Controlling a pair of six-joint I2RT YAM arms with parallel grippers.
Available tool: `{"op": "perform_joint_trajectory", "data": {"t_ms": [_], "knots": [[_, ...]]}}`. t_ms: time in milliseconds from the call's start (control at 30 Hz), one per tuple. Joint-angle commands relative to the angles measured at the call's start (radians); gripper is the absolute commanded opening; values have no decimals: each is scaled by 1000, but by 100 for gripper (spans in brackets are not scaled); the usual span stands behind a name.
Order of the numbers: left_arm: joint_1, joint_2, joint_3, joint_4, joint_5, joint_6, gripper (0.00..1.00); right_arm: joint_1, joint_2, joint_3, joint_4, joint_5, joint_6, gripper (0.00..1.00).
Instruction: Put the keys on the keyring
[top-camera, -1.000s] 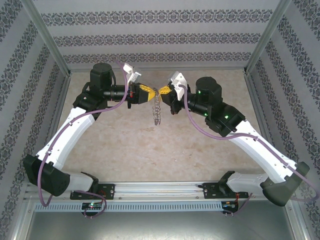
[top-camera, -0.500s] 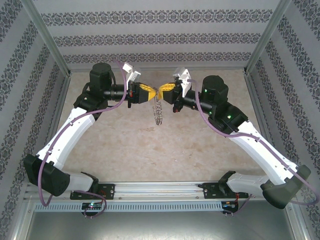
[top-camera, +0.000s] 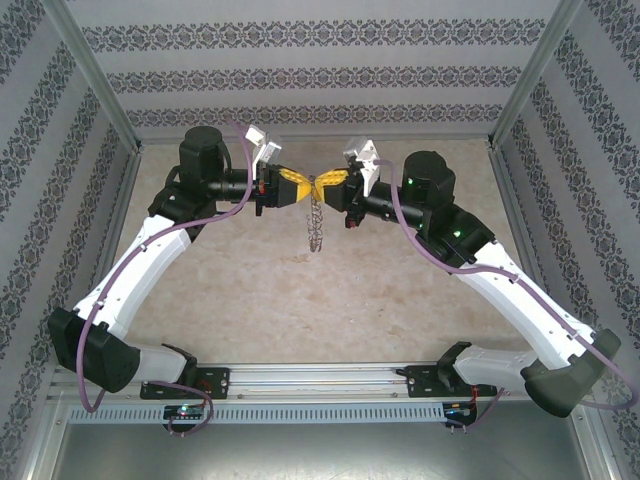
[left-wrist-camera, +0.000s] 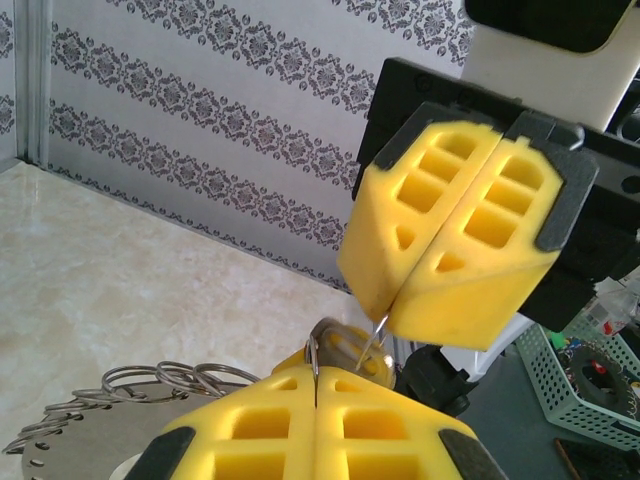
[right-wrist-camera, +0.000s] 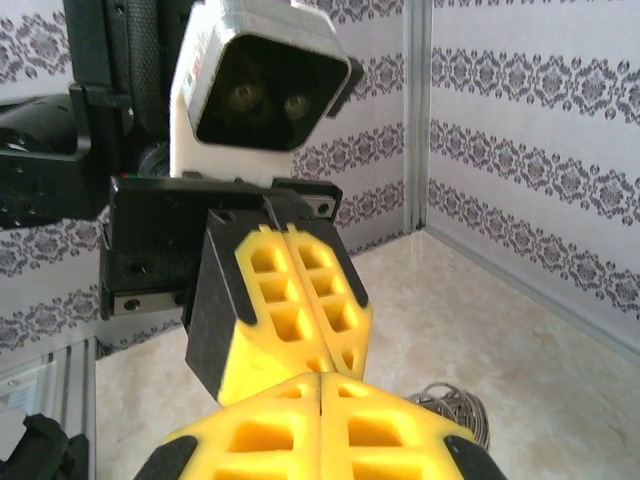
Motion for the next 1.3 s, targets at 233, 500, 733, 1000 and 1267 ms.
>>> {"op": "perform_joint_trajectory", "data": {"t_ms": [233, 500, 733, 1000, 1267], "knots": [[5, -11, 12, 59, 27, -8, 0, 23, 15, 45, -67, 112, -89, 0], [5, -3, 22, 38, 27, 7, 0, 45, 29, 60, -59, 184, -136, 0], [5, -2, 26, 16, 23, 24, 0, 64, 46, 88, -71, 245, -190, 0], [4, -2, 30, 5, 22, 32, 0, 85, 57, 101, -91, 283, -241, 0], [5, 2, 32, 5, 22, 32, 0, 126, 63, 116, -93, 399, -317, 0]]}}
